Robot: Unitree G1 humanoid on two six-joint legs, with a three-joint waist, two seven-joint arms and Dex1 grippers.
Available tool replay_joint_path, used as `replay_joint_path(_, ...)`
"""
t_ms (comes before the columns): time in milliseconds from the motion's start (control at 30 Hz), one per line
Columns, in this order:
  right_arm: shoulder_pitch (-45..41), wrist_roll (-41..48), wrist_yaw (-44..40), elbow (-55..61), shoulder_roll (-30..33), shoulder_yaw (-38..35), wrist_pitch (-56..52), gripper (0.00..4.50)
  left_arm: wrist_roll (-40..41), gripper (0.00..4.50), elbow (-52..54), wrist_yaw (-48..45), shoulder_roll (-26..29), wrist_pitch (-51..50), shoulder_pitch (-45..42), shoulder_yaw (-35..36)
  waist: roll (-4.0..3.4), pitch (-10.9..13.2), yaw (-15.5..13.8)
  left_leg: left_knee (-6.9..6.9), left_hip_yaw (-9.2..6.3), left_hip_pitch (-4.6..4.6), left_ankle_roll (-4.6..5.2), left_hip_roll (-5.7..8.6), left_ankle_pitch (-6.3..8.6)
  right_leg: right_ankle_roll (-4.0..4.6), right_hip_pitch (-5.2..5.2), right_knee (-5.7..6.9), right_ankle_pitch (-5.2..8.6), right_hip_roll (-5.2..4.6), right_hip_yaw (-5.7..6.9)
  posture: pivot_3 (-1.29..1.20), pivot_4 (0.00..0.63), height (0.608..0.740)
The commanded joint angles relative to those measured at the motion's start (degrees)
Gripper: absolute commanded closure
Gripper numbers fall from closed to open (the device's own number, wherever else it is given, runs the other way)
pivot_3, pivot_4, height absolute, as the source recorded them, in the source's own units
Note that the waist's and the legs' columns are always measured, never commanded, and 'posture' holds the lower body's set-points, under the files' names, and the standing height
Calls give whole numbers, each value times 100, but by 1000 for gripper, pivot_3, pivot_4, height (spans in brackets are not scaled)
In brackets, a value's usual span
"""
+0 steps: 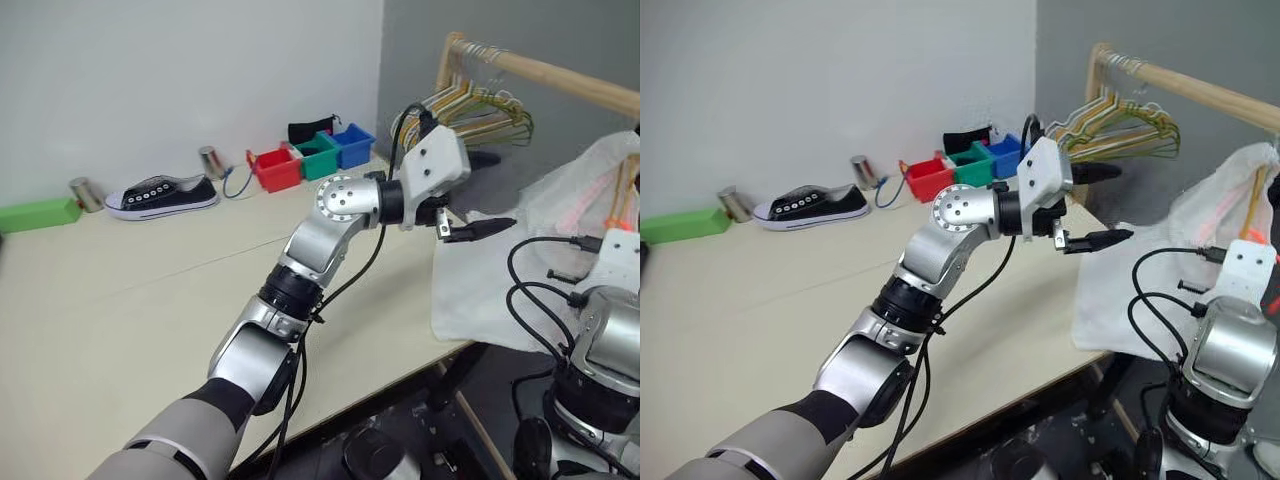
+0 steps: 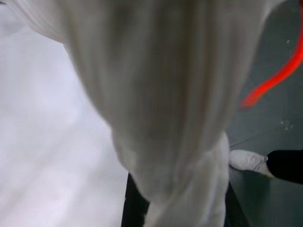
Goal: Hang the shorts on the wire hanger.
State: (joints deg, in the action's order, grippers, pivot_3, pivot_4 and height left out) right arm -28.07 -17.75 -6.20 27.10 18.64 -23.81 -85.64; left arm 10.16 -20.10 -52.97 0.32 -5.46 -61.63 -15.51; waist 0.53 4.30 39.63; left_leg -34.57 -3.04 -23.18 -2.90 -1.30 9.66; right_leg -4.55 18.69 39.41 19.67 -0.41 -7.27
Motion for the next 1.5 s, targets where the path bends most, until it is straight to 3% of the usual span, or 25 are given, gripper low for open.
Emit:
replay_joint_path(33, -409, 184, 54, -220, 225, 48, 383, 4500, 2, 20, -19, 106, -44, 167, -182, 153, 5, 3, 19, 28, 3, 27, 0, -1, 0, -1, -28, -31, 0, -1, -1, -509, 0, 740)
replay_joint_path(233, -1345, 487, 285, -1098, 52, -1139, 266, 4500, -71, 20, 47, 188, -68, 186, -126, 76, 15, 9, -33, 43, -2, 42, 0, 14, 0, -1, -48, -43, 1, -18, 5, -490, 3, 740)
replay_joint_path(433, -1688, 639, 423, -1576, 208, -1418, 355, 4500, -125, 20, 262, 260, -80, 76, 32, 6, 13, 8, -69, 53, 3, 40, 1, 73, -1, -35, -54, -44, 20, -79, 2, -478, 4, 740)
replay_joint_path(700, -1909, 815, 501, -1819, 222, -1425, 77, 4500, -200, 20, 462, 303, 13, -63, 139, -12, 13, 8, -227, 53, -1, 42, 2, 77, -1, -40, -59, -43, 22, -83, 6, -460, 6, 740)
replay_joint_path(1067, -1624, 760, 672, -1328, 516, -800, -92, 2081, -246, 0, 490, 352, 46, -45, 206, 19, 13, 8, -394, 52, -1, 37, 2, 78, -1, -41, -58, -47, 22, -85, 6, -467, 0, 740)
replay_joint_path(1267, -1396, 499, 865, 276, 779, -4, -659, 568, -192, 0, 485, 216, 236, -56, 280, 77, 12, 8, -363, 53, -3, 37, 1, 77, -1, -41, -54, -47, 24, -84, 6, -508, 0, 740)
replay_joint_path(1367, -1273, 399, 813, 884, 784, 263, -686, 8, -153, 0, 511, 76, 397, -102, 374, 67, 13, 8, -302, 53, -2, 38, 0, 75, 0, -41, -51, -48, 24, -84, 6, -526, 0, 740)
replay_joint_path(1500, -1182, 274, 891, 1783, 419, 962, -686, 8, -105, 0, 524, 50, 804, -283, 634, 276, 13, 8, -174, 53, -4, 38, 0, 70, 0, -41, -50, -49, 24, -84, 8, -532, 0, 740)
